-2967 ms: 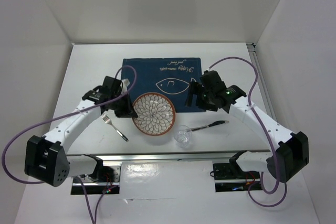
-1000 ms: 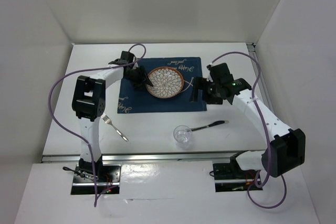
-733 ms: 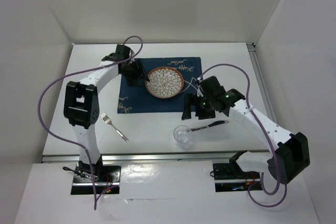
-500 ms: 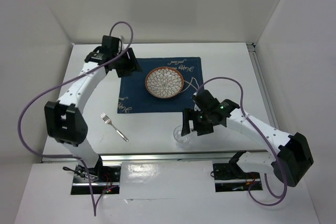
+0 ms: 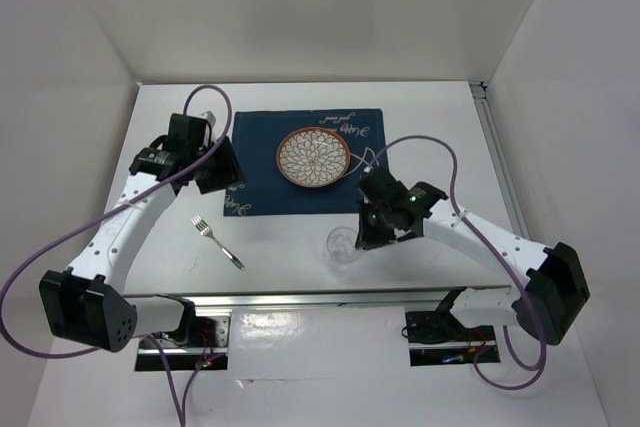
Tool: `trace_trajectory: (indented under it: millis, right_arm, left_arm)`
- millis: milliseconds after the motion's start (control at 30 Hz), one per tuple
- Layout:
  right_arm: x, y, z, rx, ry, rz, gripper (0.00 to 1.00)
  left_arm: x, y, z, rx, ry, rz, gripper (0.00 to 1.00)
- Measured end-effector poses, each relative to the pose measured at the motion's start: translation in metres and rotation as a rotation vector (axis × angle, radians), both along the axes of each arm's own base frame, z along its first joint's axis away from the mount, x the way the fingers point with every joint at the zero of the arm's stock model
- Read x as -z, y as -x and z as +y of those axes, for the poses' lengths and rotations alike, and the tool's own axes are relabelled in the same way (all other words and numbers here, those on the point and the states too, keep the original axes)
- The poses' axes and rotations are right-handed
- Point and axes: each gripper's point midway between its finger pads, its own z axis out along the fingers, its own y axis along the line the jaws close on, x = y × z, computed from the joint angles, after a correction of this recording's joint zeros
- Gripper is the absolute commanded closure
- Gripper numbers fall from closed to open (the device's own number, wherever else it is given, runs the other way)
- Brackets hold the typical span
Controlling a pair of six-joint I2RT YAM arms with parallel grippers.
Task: Set the dinner table for one person
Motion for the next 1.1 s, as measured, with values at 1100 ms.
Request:
trace_trajectory:
  millis: [1100]
  right_arm:
    - [-0.029,-0.393,-0.095,0.451,0.116,-0.263,1.00]
  left_arm:
    - [0.032,0.039,0.016,-0.052,-0.049,0.111,0.36]
